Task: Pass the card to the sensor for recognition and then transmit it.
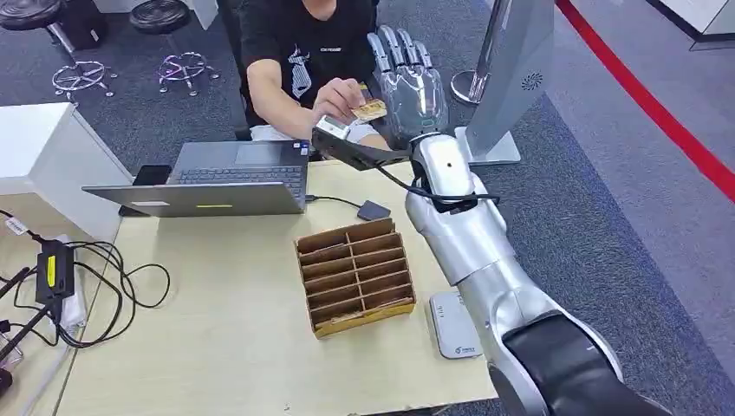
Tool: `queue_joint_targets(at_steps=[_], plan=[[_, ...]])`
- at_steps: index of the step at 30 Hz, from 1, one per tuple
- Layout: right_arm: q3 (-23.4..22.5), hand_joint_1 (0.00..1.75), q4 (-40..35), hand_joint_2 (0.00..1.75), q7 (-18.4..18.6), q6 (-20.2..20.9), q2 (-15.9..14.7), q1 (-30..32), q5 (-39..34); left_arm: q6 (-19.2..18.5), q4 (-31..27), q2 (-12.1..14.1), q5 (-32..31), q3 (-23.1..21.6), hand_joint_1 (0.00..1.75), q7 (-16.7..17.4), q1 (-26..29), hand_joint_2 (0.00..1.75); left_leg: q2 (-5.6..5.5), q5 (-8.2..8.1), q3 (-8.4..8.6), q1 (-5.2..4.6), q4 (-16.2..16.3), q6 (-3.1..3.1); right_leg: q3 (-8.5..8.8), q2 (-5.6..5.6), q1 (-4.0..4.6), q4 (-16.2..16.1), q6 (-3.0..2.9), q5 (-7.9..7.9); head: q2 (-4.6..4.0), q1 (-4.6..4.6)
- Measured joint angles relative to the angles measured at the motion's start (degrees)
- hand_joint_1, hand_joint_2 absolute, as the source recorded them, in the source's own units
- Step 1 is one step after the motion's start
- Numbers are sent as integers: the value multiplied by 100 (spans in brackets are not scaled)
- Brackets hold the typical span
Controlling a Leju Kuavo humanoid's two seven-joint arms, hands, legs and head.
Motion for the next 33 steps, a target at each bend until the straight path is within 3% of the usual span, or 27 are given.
queue_joint_targets(at_steps=[25, 30, 33], plan=[[-44, 175, -250, 175, -416, -37, 98, 269, 6, 2, 0, 11, 4, -9, 0, 15, -1, 175, -1, 0, 0, -1, 0, 0, 0, -1, 0, -1, 0, 0, 0, 2], [208, 175, -1107, 175, -1244, 110, 96, 771, -792, 2, 0, 11, 48, 33, 0, 46, 8, 175, 0, -1, 2, 0, 0, -1, -1, -1, 1, -2, 0, -1, 0, 0], [569, 175, -1943, 175, -1308, 157, -17, 1274, -964, 6, 0, 13, 144, 85, 0, 100, 36, 175, -4, -3, 1, 0, 0, 0, -6, -2, 1, -5, 2, -5, 0, 4]])
